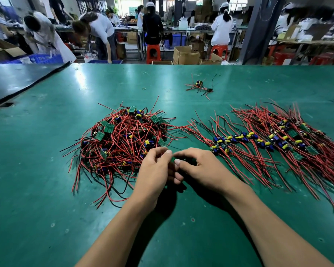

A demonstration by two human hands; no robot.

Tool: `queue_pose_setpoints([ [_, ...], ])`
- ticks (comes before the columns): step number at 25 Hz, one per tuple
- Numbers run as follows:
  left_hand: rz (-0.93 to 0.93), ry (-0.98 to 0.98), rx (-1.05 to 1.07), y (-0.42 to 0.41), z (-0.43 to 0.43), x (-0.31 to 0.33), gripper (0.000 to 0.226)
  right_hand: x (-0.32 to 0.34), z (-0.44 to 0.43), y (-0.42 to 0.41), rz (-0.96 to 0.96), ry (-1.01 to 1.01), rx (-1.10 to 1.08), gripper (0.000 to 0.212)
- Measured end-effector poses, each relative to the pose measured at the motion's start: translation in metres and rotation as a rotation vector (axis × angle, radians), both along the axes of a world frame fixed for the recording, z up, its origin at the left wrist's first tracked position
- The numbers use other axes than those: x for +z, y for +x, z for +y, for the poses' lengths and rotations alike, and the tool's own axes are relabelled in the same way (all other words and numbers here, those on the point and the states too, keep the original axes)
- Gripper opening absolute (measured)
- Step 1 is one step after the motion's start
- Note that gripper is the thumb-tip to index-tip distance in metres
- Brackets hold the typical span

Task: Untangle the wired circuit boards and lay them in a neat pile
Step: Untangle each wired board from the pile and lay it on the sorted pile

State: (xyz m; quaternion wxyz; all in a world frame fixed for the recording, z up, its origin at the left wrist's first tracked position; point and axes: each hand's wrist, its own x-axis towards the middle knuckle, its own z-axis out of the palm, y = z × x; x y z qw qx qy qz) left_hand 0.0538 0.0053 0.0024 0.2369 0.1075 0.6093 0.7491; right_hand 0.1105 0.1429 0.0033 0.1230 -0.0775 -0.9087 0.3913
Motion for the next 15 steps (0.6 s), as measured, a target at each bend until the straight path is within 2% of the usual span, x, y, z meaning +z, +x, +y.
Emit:
queue_pose_setpoints([
  [5, -0.01, 0.02, 0.033, 0.002, 0.002, 0.002, 0.019, 0.004, 0.008, -0.002, 0.097, -0.284, -0.118, 0.011],
  [11, 0.038, 0.089, 0.084, 0.006, 0.0, 0.005, 0.033, 0.017, 0.017, -0.004, 0.311, -1.051, -0.354, 0.011],
  [14, 0.037, 0.103, 0.066, 0.005, -0.001, 0.004, 0.054, 0.022, 0.02, -0.004, 0.339, -1.289, -0.38, 0.006],
  [15, 0.035, 0.095, 0.048, 0.005, -0.001, 0.004, 0.054, 0.023, 0.021, -0.003, 0.328, -1.321, -0.374, 0.006],
])
